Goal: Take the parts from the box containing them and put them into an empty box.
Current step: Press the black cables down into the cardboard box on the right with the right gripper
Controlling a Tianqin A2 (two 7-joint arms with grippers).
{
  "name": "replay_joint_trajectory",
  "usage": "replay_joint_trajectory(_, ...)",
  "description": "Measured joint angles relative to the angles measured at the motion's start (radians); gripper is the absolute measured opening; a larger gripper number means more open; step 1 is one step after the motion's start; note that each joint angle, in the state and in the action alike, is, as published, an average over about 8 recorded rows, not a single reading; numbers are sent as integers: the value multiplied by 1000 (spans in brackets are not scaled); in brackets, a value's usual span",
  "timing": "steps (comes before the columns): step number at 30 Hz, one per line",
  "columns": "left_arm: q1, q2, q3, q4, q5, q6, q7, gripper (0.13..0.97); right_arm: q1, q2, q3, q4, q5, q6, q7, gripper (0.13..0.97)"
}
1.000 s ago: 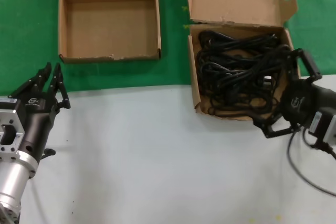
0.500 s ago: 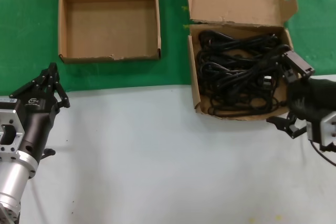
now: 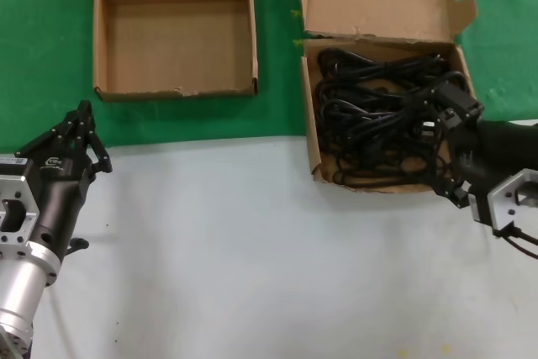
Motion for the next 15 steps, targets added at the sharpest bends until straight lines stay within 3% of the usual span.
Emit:
replay_joint_trajectory(4,0,0,0,0,0,0,0,145,11,-19,-13,-18,-33,5,0,902)
replay_joint_trajectory(15,0,0,0,0,0,0,0,145,41,-67,-40,-59,-87,15,-4,731)
